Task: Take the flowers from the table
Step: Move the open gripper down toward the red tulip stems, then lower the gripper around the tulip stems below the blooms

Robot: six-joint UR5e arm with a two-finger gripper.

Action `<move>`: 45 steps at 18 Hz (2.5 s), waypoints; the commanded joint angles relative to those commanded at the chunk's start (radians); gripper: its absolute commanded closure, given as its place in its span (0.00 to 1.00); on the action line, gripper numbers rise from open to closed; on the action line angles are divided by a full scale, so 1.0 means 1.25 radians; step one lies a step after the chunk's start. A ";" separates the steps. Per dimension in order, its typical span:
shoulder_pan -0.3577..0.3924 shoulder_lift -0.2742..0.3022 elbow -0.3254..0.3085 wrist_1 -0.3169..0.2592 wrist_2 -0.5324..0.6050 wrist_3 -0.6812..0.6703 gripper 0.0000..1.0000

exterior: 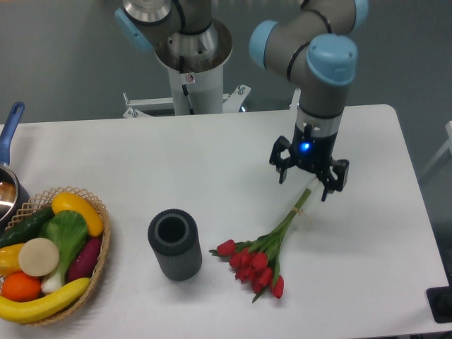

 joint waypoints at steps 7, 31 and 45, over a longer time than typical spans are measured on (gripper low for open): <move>-0.028 -0.079 0.022 0.000 0.000 0.000 0.00; -0.050 -0.169 0.020 0.048 0.000 0.002 0.00; -0.058 -0.174 0.022 0.054 0.016 0.000 0.29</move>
